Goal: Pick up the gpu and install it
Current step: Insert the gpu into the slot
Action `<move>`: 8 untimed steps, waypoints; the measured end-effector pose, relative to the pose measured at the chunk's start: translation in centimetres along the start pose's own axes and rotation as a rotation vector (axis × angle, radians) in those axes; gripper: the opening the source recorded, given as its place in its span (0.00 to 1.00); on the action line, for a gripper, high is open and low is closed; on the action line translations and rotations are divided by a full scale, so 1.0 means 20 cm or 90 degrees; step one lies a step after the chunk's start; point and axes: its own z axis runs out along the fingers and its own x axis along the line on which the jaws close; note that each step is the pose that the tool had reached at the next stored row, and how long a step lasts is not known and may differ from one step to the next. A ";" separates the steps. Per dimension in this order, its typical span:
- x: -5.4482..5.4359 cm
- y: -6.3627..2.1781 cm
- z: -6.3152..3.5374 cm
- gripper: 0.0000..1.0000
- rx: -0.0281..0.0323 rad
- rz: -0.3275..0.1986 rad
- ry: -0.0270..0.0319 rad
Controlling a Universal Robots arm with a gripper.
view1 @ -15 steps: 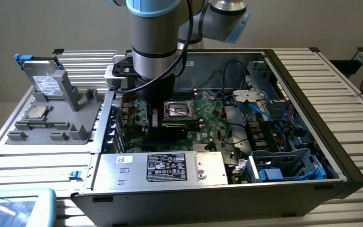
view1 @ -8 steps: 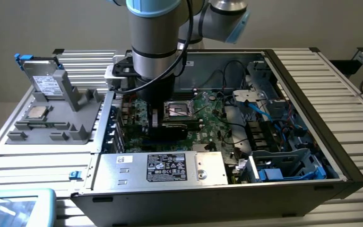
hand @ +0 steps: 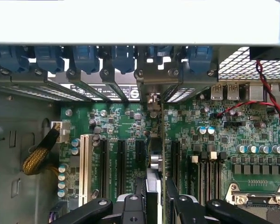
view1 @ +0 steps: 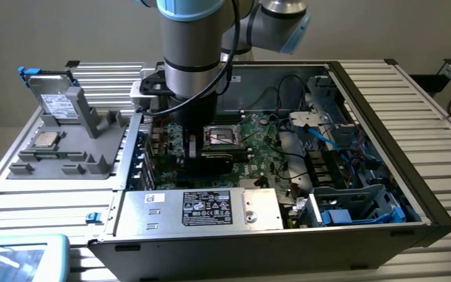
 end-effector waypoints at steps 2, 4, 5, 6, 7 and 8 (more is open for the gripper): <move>0.00 0.000 0.000 0.27 0.0000 0.000 -0.0006; 0.00 0.000 0.000 0.27 0.0001 0.000 -0.0017; 0.00 0.000 0.000 0.27 0.0001 0.000 -0.0022; 0.00 0.000 0.000 0.27 0.0000 0.000 -0.0025; 0.00 0.000 0.001 0.27 0.0000 0.000 -0.0028; 0.00 0.000 0.002 0.27 0.0001 0.000 -0.0032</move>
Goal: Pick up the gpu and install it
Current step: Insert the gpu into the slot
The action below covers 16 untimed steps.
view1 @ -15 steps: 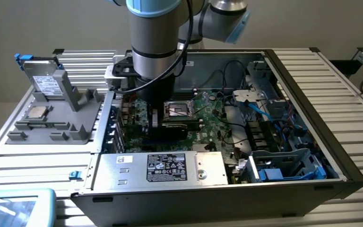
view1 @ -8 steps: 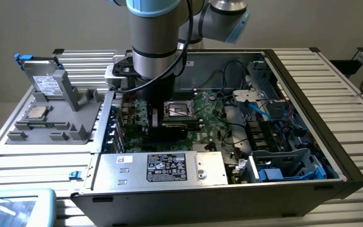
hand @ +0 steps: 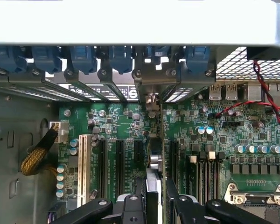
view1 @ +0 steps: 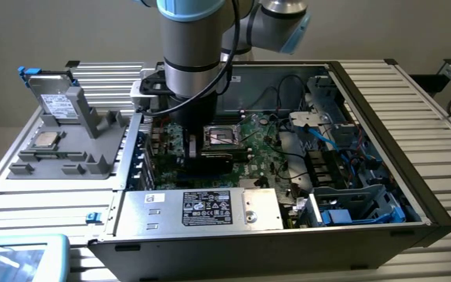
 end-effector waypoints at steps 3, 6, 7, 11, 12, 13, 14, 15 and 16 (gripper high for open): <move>0.00 -0.002 0.016 0.27 -0.0004 0.000 -0.0006; 0.00 -0.002 0.024 0.27 0.0002 0.000 -0.0020; 0.00 -0.002 0.025 0.27 0.0003 0.000 -0.0021; 0.00 -0.002 0.031 0.27 0.0006 0.000 -0.0025; 0.00 -0.002 0.032 0.27 0.0007 0.000 -0.0026; 0.00 -0.003 0.033 0.27 0.0007 0.000 -0.0026; 0.00 -0.003 0.034 0.27 0.0008 0.000 -0.0027; 0.00 -0.003 0.034 0.27 0.0008 0.000 -0.0027; 0.00 -0.003 0.034 0.27 0.0008 0.000 -0.0027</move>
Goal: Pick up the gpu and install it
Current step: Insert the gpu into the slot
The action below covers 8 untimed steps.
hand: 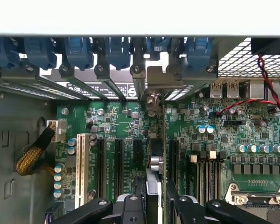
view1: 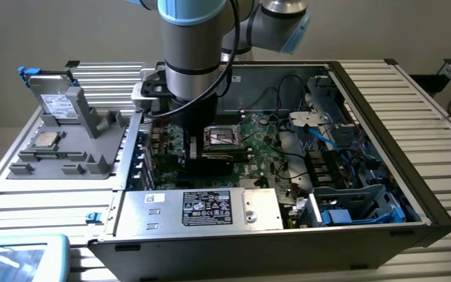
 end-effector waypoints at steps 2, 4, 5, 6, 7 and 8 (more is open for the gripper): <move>0.00 0.001 -0.009 0.27 0.0002 0.000 -0.0004; 0.00 0.003 -0.024 0.27 0.0005 0.000 -0.0015; 0.00 0.003 -0.028 0.27 -0.0002 0.000 -0.0015; 0.00 0.004 -0.030 0.27 -0.0005 0.000 -0.0011; 0.00 0.005 -0.033 0.27 -0.0015 0.000 -0.0002; 0.00 0.005 -0.034 0.27 -0.0014 0.000 -0.0001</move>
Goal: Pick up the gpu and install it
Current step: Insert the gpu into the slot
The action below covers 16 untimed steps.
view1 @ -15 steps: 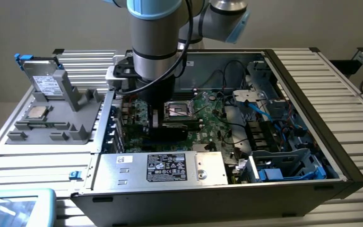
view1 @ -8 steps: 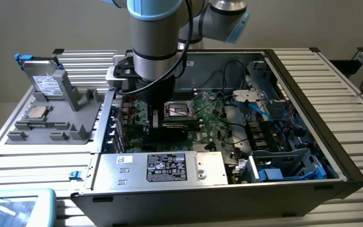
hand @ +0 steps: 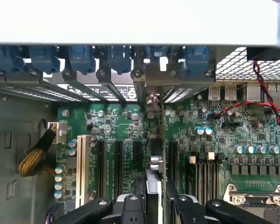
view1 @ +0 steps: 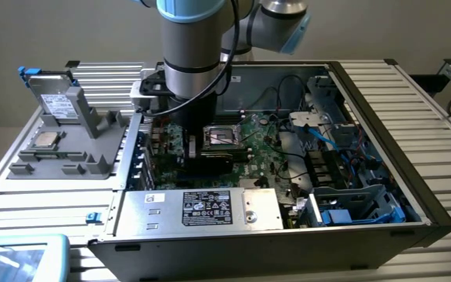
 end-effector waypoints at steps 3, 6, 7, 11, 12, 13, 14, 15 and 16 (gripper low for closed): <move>0.00 0.000 0.002 0.27 0.0005 0.000 -0.0004; 0.00 0.000 0.002 0.27 0.0005 0.000 -0.0005; 0.00 0.000 0.002 0.27 0.0005 0.000 -0.0005; 0.00 0.000 0.002 0.27 0.0005 0.000 -0.0005; 0.00 0.000 0.002 0.27 0.0005 0.000 -0.0005; 0.00 0.000 0.002 0.27 0.0005 0.000 -0.0005; 0.00 0.000 0.002 0.27 0.0005 0.000 -0.0005; 0.00 0.000 0.002 0.27 0.0005 0.000 -0.0005; 0.00 0.000 0.002 0.27 0.0005 0.000 -0.0005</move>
